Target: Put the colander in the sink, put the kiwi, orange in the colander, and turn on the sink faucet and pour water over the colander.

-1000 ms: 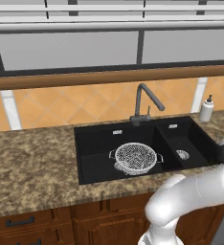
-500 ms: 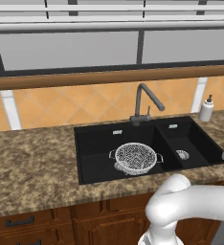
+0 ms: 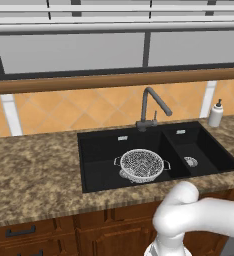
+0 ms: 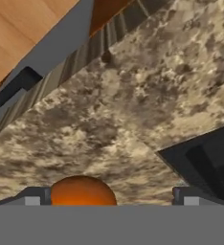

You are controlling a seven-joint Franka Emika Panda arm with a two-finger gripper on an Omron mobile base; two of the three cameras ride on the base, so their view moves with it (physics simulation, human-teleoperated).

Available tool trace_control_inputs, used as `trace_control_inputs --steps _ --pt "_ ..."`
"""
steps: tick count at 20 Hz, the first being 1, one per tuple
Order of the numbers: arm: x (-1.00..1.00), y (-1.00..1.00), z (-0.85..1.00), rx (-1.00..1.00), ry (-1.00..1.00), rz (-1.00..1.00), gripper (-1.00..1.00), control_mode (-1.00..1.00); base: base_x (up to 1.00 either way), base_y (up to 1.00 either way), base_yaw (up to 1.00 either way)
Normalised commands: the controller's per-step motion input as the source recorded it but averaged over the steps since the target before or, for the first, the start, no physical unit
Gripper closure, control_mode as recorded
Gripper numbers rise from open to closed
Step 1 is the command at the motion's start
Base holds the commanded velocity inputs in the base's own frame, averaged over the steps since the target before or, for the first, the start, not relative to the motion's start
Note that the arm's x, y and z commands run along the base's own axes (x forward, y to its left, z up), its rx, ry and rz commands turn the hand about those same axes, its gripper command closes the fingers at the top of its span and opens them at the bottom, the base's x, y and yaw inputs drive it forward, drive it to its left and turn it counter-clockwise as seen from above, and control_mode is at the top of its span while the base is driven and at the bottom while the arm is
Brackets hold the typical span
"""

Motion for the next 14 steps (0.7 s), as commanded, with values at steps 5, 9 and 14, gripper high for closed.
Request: trace_control_inputs --steps 5,9,14 --pt "0.3 -0.7 0.46 0.19 0.2 0.0 -1.0 -1.0 0.0 0.0 0.0" --pt "0.39 -0.5 0.08 0.07 0.33 0.0 -1.0 -1.0 0.0 0.0 0.0" --pt "0.45 -0.49 0.01 0.05 0.38 0.0 -1.0 -1.0 0.0 0.0 0.0"
